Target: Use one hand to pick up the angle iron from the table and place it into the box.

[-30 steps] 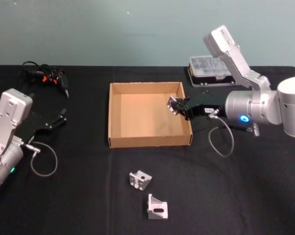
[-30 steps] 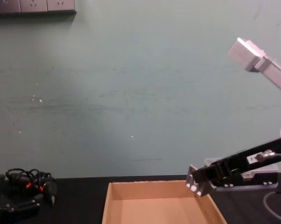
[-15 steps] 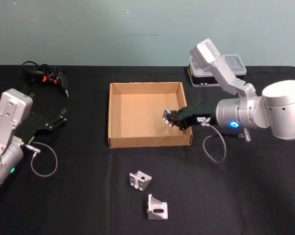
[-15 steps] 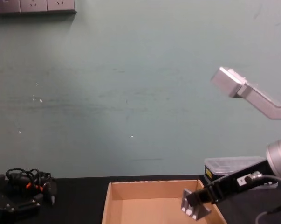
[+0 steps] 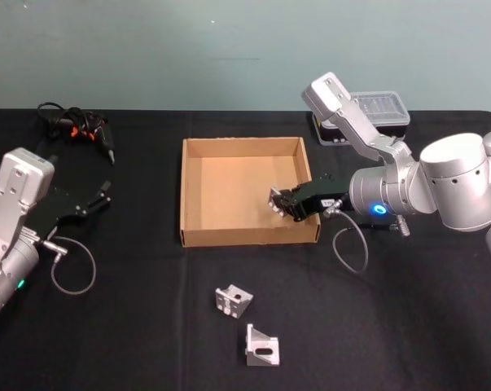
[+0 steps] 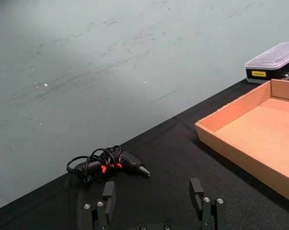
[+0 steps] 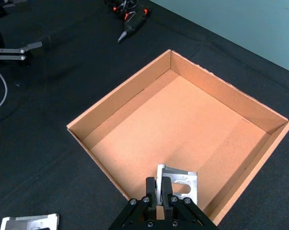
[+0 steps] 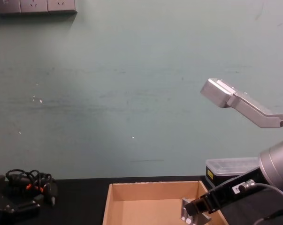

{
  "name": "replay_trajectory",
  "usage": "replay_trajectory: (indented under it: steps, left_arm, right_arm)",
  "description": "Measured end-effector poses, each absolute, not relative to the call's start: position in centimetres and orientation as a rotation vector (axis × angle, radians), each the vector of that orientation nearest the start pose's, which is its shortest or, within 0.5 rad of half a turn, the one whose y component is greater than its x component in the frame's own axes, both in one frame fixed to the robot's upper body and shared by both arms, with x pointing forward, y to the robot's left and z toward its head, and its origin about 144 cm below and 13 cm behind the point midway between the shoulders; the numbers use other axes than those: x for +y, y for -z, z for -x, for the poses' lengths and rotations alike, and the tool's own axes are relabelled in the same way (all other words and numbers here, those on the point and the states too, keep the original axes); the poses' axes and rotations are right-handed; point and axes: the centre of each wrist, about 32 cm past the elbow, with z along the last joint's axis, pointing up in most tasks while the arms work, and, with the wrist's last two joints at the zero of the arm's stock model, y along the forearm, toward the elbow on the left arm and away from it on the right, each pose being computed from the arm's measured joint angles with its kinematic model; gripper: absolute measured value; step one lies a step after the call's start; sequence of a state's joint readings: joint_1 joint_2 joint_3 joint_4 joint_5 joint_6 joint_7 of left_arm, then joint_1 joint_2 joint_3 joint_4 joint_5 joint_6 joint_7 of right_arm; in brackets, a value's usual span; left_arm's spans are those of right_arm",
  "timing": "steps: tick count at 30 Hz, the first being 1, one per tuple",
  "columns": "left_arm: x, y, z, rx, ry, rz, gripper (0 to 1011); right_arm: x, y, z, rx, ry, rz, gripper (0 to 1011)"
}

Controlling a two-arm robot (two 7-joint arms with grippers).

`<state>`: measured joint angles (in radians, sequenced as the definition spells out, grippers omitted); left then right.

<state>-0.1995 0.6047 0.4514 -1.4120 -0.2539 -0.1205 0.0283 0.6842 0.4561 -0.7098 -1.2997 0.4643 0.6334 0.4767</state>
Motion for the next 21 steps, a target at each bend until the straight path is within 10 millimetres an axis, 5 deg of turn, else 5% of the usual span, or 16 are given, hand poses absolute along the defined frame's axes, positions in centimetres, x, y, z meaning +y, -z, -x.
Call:
replay_trajectory:
  steps: [7,21]
  left_arm:
    - [31.0,-114.0,-48.9,-0.285,-1.248,-0.304,1011]
    - [31.0,-114.0,-48.9,-0.285,-1.248,-0.304,1011]
  right_arm:
    - [-21.4,-124.8,-59.0,0.225,0.711,0.606,125]
    - [-22.1,-125.7,-57.7,0.183,0.750,0.548,569]
